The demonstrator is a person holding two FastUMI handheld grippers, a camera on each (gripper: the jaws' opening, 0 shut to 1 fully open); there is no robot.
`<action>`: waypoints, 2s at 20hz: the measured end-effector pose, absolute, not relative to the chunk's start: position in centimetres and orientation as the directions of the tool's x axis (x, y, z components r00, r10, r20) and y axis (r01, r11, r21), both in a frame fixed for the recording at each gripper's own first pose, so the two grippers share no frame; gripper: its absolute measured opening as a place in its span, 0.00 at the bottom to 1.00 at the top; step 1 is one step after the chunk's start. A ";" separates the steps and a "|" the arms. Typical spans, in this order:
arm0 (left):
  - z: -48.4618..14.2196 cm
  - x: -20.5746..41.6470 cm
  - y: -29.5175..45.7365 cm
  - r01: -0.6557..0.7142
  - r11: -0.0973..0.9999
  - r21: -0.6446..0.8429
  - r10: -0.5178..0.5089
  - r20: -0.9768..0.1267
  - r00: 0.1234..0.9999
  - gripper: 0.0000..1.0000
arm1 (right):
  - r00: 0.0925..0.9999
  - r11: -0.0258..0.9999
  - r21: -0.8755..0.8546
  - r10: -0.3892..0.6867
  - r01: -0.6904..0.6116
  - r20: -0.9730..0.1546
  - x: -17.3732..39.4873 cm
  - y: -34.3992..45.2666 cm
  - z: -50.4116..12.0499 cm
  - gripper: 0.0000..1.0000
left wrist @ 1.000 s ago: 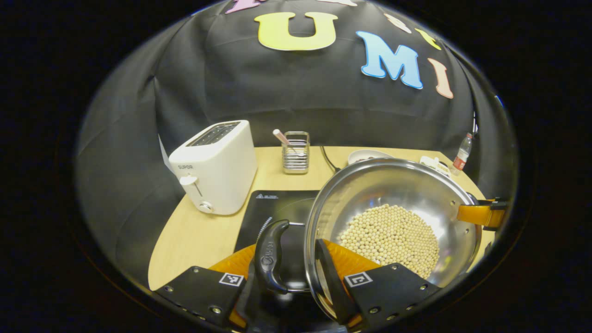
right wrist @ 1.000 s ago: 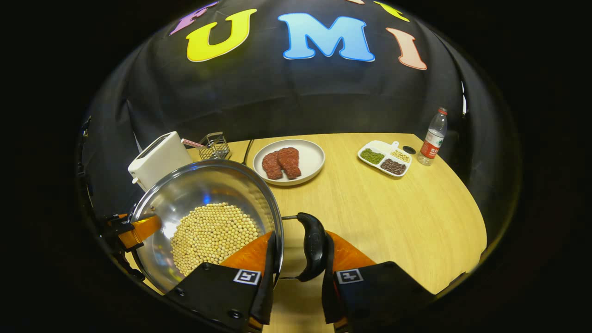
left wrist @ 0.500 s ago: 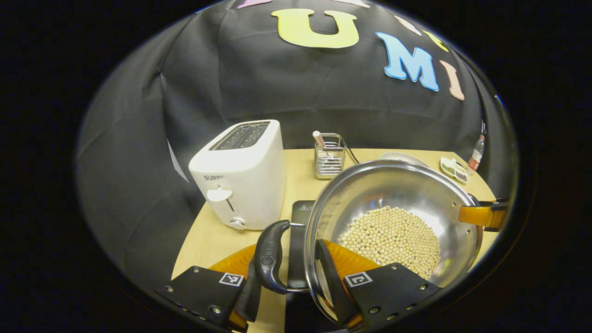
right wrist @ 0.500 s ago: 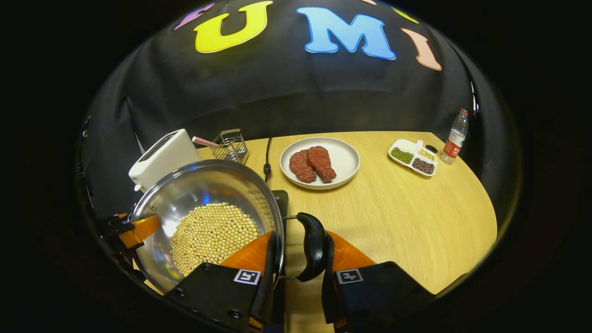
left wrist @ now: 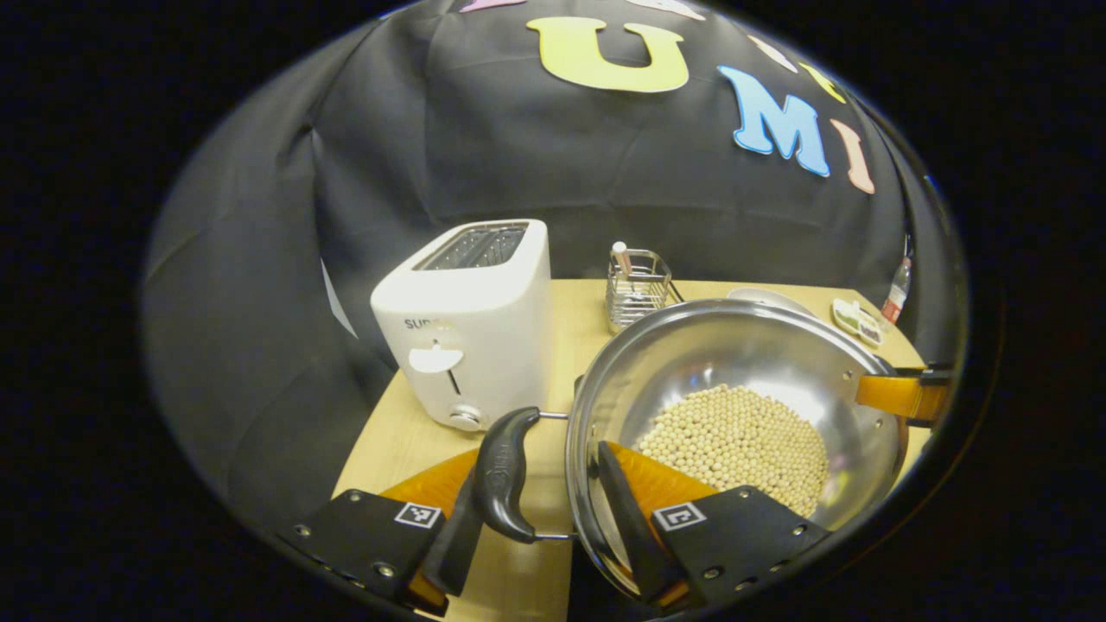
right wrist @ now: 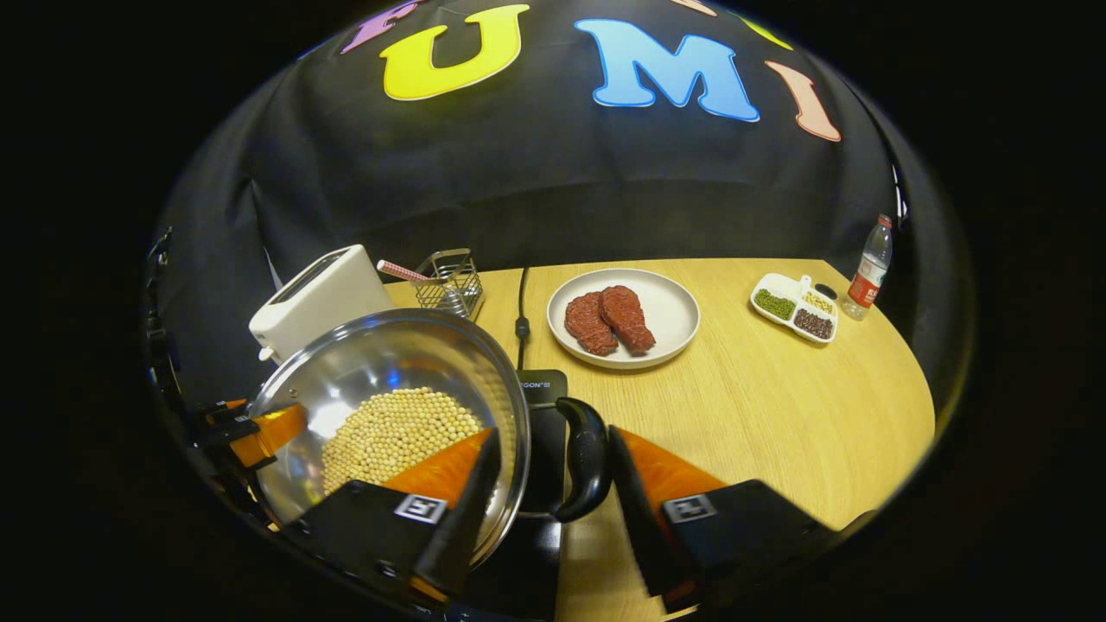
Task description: First push the handle of the pot to place it horizontally, then grasp the pot with both hands and set it on the induction cooktop.
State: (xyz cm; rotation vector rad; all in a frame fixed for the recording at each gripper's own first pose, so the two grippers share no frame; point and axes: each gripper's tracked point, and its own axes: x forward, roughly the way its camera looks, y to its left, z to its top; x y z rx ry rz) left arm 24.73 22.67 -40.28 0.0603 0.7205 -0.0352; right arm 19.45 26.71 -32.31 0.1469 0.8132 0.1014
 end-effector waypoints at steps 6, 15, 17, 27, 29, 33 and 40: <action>-31.8 23.7 21.2 -0.003 0.999 0.051 0.027 -0.475 0.879 0.80 | 0.815 0.984 0.172 0.138 -0.047 -0.563 19.2 22.8 -25.4 0.98; -16.5 17.6 10.5 -0.028 0.999 0.043 0.037 -0.244 0.969 0.80 | 0.937 0.987 0.057 0.158 -0.148 -0.311 14.7 12.9 -13.0 0.98; -13.7 16.2 7.7 -0.041 0.999 0.012 0.042 -0.214 0.976 0.79 | 0.948 0.985 0.036 0.171 -0.168 -0.269 13.2 10.8 -11.0 0.98; -0.4 7.0 -3.4 -0.036 0.999 0.018 0.036 -0.003 0.999 0.79 | 0.974 0.982 0.022 0.191 -0.190 -0.121 6.2 0.5 -3.7 0.98; 0.7 5.1 -5.3 -0.009 1.000 0.012 0.009 0.004 1.000 0.79 | 0.980 0.985 0.020 0.174 -0.173 -0.095 4.8 -1.1 -2.8 0.97; 2.2 1.7 -6.6 0.011 1.000 0.004 -0.011 0.022 1.000 0.79 | 0.985 0.988 0.011 0.155 -0.155 -0.070 2.9 -2.3 -2.0 0.97; 4.4 -0.9 -6.2 0.020 1.000 -0.018 -0.018 0.070 0.997 0.79 | 0.993 0.993 0.036 0.116 -0.115 -0.021 2.2 -2.4 -0.2 0.92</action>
